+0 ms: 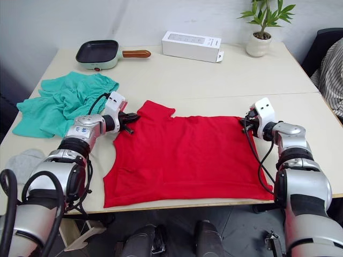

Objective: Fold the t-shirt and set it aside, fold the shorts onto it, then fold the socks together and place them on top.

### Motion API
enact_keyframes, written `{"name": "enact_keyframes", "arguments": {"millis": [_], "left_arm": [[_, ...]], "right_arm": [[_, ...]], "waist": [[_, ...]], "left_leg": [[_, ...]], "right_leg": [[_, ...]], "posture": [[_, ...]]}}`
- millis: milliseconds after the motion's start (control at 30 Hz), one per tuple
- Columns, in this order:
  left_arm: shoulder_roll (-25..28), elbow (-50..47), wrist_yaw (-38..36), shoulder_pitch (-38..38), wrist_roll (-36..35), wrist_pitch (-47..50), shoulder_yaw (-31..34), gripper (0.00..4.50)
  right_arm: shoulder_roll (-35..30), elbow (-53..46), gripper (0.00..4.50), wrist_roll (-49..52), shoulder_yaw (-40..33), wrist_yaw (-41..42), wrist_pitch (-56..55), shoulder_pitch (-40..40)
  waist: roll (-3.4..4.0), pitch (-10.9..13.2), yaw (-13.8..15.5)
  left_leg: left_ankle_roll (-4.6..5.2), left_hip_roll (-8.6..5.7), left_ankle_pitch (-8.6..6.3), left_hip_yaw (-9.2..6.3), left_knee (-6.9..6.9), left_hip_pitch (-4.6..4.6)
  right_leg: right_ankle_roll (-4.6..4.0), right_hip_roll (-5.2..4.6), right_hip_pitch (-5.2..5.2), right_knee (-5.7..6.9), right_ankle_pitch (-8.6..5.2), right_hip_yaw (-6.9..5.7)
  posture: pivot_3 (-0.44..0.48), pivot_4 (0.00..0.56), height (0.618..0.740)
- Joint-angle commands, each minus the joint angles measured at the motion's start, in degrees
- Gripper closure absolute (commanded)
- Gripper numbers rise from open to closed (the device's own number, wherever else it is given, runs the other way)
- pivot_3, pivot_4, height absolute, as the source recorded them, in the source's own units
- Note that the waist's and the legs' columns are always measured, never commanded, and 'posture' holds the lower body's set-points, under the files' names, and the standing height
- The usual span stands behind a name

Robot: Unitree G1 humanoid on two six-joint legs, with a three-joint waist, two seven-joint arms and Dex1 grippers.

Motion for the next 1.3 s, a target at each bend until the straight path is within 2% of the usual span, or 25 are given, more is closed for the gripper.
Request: {"name": "enact_keyframes", "arguments": {"millis": [33, 300, 633, 767, 933, 1133, 1300], "left_arm": [[1.3, -1.1, -1.4, -0.5, -2.0, -2.0, 2.6, 4.49], [5.0, -4.0, -10.4, 0.2, -2.8, -1.3, 3.2, 4.49], [6.2, -6.7, -13.0, 3.0, -2.6, -3.2, 2.7, 4.49], [7.0, -7.6, -12.4, 3.2, -2.5, -4.7, 3.0, 4.49], [8.2, -11.3, -15.7, 5.1, -3.9, -4.6, 3.5, 4.49], [10.3, -27.4, -18.5, 15.8, -5.1, -2.8, 2.7, 4.49], [11.1, -43.0, -17.2, 26.3, -6.7, 1.8, 3.2, 4.49]], "right_arm": [[-1.6, -1.2, 4.50, 0.9, -1.1, 0.6, -0.8, 0.3], [-1.9, -1.4, 4.50, 1.6, -1.7, 1.1, -1.6, 0.2], [-2.4, -1.8, 4.50, 3.5, -3.3, 2.3, -3.6, 0.0], [-3.7, -2.2, 4.50, 5.1, -5.0, 4.0, -4.8, -0.9], [-5.2, -3.1, 4.50, 7.6, -7.0, 8.3, -5.3, -0.3], [-6.5, -5.9, 4.50, 10.4, -8.7, 13.6, -6.3, 5.3], [-6.0, -9.9, 4.50, 12.0, -8.5, 16.4, -8.4, 12.4]], "waist": [[0.00, 0.0, -0.1], [0.00, 0.0, -1.1], [-0.01, 0.0, -1.1], [-0.01, 0.0, -1.1], [-0.01, 0.0, -1.2], [0.00, 0.0, -1.2], [0.00, 0.0, -1.1]], "left_leg": [[0.00, 0.00, 0.00, 0.00, 0.00, 0.00], [0.00, 0.00, 0.00, 0.00, -0.05, -0.01], [0.00, 0.01, 0.00, 0.00, -0.06, 0.00], [0.00, 0.00, 0.00, 0.00, -0.05, -0.01], [0.00, 0.01, 0.00, 0.00, -0.06, 0.00], [-0.01, 0.04, -0.02, -0.02, -0.10, 0.02], [0.00, 0.03, -0.02, -0.02, -0.03, 0.00]], "right_leg": [[0.00, 0.00, 0.00, 0.00, 0.00, 0.00], [0.00, 0.02, -0.01, -0.02, 0.00, -0.02], [0.00, 0.03, -0.01, -0.02, 0.00, 0.00], [0.00, 0.01, -0.01, -0.03, 0.00, 0.00], [0.00, 0.03, -0.01, -0.03, 0.00, 0.01], [0.00, 0.04, -0.01, -0.05, 0.00, 0.03], [0.00, 0.02, 0.00, -0.04, 0.00, 0.04]], "posture": [[0.000, 0.150, 0.740], [0.000, 0.150, 0.740], [0.000, 0.150, 0.740], [0.000, 0.150, 0.740], [0.000, 0.150, 0.740], [0.000, 0.150, 0.740], [0.000, 0.150, 0.740]]}}
